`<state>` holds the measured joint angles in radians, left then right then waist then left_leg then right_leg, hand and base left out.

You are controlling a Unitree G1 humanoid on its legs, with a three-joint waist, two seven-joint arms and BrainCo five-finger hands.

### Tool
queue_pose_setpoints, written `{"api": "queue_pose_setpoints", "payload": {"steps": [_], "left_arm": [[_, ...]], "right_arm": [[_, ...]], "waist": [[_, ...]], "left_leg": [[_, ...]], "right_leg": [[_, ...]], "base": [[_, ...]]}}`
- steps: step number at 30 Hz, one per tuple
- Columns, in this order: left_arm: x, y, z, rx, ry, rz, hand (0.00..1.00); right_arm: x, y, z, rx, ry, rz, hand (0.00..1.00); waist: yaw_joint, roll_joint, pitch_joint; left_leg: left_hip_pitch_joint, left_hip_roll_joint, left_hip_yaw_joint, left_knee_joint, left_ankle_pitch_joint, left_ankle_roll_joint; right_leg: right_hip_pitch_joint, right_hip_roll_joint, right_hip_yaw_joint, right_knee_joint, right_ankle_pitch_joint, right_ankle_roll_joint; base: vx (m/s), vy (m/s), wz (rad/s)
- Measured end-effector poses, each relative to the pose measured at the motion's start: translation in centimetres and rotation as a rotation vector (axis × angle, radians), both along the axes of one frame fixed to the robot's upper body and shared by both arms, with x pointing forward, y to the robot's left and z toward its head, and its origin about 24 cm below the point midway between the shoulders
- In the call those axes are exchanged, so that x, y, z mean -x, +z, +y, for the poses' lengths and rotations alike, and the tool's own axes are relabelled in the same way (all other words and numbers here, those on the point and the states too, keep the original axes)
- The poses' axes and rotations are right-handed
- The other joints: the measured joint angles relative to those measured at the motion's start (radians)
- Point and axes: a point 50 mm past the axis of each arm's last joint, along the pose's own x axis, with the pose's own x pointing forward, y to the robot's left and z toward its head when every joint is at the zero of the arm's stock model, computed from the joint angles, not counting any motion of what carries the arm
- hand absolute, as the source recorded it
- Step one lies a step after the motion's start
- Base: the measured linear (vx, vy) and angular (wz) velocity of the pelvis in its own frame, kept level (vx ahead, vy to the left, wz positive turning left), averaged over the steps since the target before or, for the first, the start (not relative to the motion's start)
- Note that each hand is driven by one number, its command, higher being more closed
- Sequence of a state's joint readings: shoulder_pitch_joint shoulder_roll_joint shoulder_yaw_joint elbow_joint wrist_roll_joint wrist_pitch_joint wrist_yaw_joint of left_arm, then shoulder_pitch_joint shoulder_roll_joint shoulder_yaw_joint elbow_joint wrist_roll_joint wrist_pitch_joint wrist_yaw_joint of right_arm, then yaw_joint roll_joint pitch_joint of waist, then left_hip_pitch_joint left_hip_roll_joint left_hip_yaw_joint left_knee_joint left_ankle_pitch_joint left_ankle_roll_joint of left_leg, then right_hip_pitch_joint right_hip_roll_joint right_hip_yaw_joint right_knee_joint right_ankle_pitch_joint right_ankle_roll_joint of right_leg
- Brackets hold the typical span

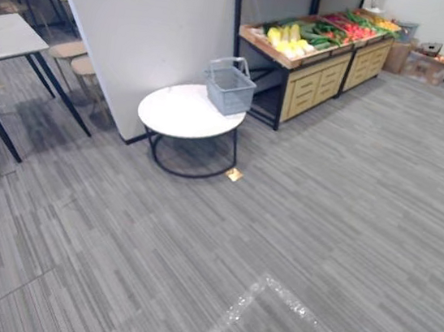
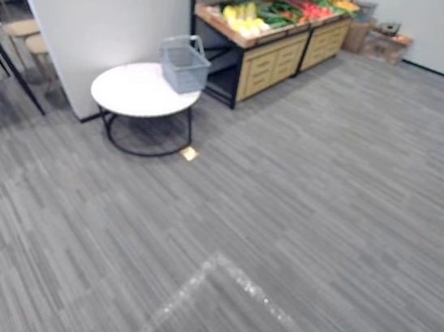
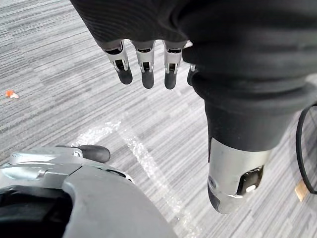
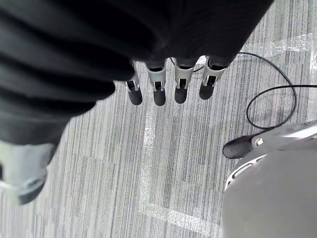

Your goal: Pick vegetable in the basket

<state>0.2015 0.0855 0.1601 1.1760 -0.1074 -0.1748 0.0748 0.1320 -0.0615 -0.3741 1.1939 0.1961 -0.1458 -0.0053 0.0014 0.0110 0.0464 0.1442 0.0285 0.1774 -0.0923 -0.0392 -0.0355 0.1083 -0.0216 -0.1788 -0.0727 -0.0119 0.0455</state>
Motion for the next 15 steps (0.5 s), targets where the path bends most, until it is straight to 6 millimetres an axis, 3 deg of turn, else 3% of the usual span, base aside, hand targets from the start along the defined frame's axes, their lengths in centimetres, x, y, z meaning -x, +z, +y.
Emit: {"api": "queue_pose_setpoints", "payload": {"steps": [15], "left_arm": [[-0.35, 0.11, 0.31, -0.017, -0.044, -0.009, 0.0]], "right_arm": [[-0.07, -0.01, 0.04, -0.003, -0.011, -0.001, 0.0]], "waist": [[-0.006, -0.016, 0.008]], "left_leg": [[-0.002, -0.004, -0.022, -0.007, 0.004, 0.004]], "right_leg": [[0.015, -0.002, -0.029, -0.019, 0.003, -0.004]], "base": [[-0.01, -0.009, 0.04]]}}
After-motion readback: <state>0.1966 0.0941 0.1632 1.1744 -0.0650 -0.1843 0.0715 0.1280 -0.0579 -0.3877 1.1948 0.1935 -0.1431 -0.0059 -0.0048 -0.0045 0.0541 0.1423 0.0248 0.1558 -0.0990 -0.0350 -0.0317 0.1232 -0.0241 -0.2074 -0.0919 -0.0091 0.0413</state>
